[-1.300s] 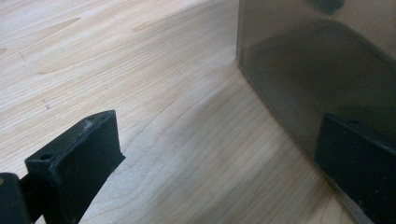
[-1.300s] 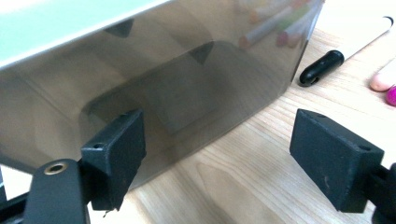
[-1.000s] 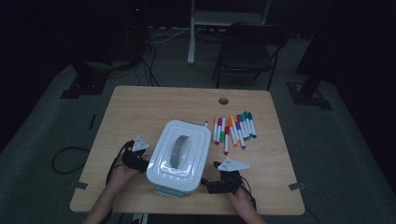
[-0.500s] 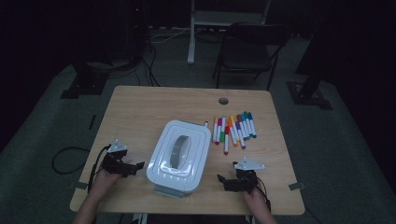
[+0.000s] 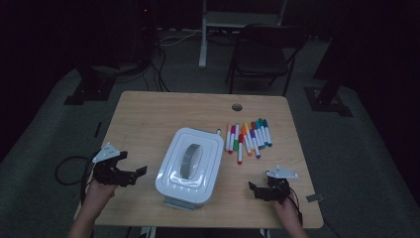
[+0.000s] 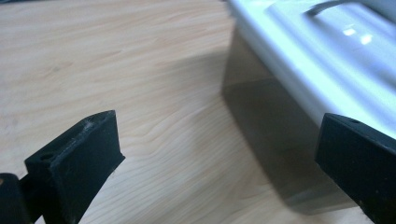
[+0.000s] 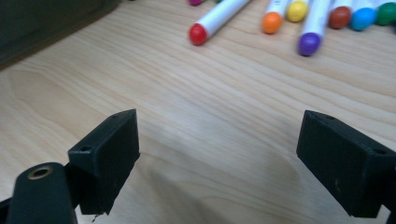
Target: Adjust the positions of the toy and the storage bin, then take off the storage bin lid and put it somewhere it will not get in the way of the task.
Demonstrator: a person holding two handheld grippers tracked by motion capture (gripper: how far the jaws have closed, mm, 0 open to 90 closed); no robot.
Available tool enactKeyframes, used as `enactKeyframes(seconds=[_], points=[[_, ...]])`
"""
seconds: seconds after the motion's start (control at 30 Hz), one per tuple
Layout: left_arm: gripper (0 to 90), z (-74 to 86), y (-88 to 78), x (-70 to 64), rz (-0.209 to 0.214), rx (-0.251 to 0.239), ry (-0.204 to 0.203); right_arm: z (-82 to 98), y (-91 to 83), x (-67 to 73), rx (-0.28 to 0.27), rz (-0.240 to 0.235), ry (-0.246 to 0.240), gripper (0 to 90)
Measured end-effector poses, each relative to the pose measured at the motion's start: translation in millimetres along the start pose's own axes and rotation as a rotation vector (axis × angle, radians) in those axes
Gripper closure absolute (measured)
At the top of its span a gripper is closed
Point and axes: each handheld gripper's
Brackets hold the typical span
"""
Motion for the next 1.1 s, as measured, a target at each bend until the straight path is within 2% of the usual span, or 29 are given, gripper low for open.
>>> enactKeyframes(seconds=[0.03,0.17,0.2,0.23,0.37,0.5,0.57,0.6,0.7,0.73,0.83,0.93,1.1], points=[[1.1,0.0,0.0,0.0,0.0,0.0,0.0,0.0,0.0,0.0,0.0,0.0,0.0,12.9],[1.1,-13.2,-1.9,-22.5,0.019,0.007,0.057,1.0,-1.6,-8.2,0.019,0.029,0.0,12.9],[1.1,-19.0,-1.2,-32.3,0.028,0.006,0.072,1.6,-2.4,-12.2,0.028,0.037,0.002,12.9],[1.1,-19.0,-1.2,-32.3,0.028,0.006,0.072,2.0,-2.9,-13.9,0.029,0.046,-0.003,12.9],[1.1,-28.8,3.2,-50.0,0.058,0.01,0.096,3.0,-3.7,-19.7,0.035,0.062,0.0,12.9],[1.1,-36.8,13.0,-69.0,0.079,0.032,0.142,2.8,-3.8,-25.5,0.035,0.061,0.017,12.9],[1.1,-43.6,25.4,-85.5,0.105,0.049,0.176,2.5,-3.1,-26.8,0.039,0.071,0.014,12.9],[1.1,-43.6,25.4,-85.5,0.105,0.049,0.176,2.5,-3.1,-26.8,0.039,0.071,0.014,12.9],[1.1,-47.1,36.6,-96.6,0.128,0.061,0.192,2.1,-2.2,-28.6,0.051,0.074,0.019,12.9],[1.1,-47.1,36.6,-96.6,0.128,0.061,0.192,2.1,-2.2,-28.6,0.051,0.074,0.019,12.9],[1.1,-49.5,49.4,-107.5,0.098,0.098,0.219,1.9,-0.8,-27.7,0.071,0.079,0.007,12.8],[1.1,-51.9,58.3,-114.4,0.1,0.107,0.223,1.9,-0.7,-27.5,0.072,0.079,0.005,12.8],[1.2,-55.0,64.3,-117.7,0.068,0.126,0.231,1.9,-0.6,-27.4,0.073,0.081,0.003,12.8]])
Point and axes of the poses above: each handheld gripper's, and its own axes: y roughly forward along the jaws, z roughly out of its underside, x roughly to its left, and after that the axes turned 4 degrees about -z, right-handed
